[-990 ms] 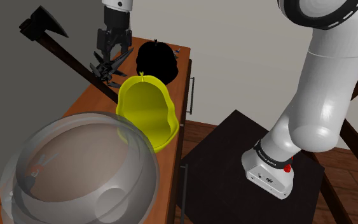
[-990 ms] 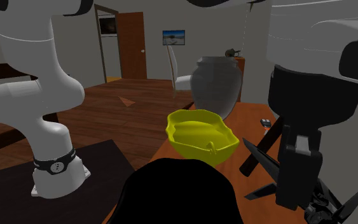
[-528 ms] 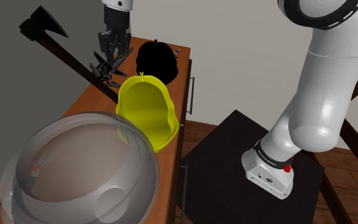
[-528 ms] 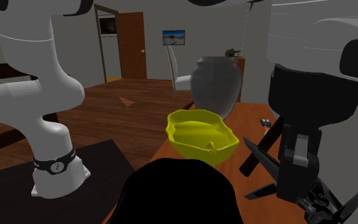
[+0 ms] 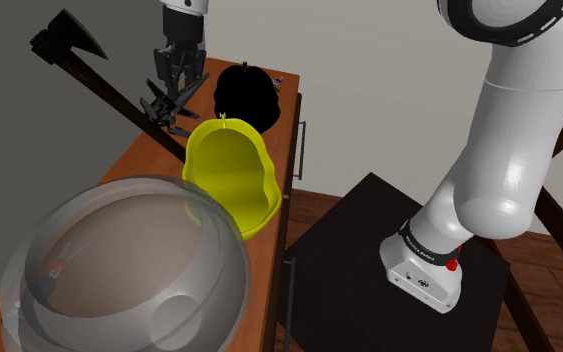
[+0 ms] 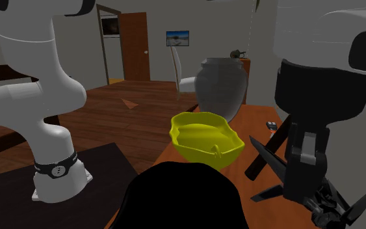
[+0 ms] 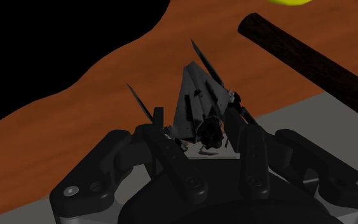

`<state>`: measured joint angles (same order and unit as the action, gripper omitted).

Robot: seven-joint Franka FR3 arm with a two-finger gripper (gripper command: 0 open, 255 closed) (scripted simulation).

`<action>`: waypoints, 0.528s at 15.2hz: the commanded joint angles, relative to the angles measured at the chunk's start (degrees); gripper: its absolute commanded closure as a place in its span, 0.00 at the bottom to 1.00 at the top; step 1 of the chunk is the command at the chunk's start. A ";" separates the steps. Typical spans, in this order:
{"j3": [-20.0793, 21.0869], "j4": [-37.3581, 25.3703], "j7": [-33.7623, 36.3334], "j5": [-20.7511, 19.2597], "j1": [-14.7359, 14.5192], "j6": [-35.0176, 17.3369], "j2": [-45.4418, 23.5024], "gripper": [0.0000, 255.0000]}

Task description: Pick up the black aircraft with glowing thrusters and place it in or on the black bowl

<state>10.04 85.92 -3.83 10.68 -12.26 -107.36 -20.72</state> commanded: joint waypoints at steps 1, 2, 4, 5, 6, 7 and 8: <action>-0.01 -1.31 0.18 -0.05 0.05 1.38 0.08 1.00; -0.01 -2.00 0.33 -0.08 0.05 2.11 0.13 1.00; 0.00 -3.44 0.63 -0.15 0.05 3.58 0.18 1.00; 0.00 -4.20 0.78 -0.18 0.04 4.32 0.19 1.00; 0.01 -4.97 0.94 -0.21 0.04 5.07 0.18 1.00; 0.01 -5.77 1.09 -0.25 0.03 5.83 0.16 1.00; 0.02 -6.59 1.25 -0.29 0.02 6.60 0.12 1.00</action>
<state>10.04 79.99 -2.75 10.42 -12.22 -101.48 -20.68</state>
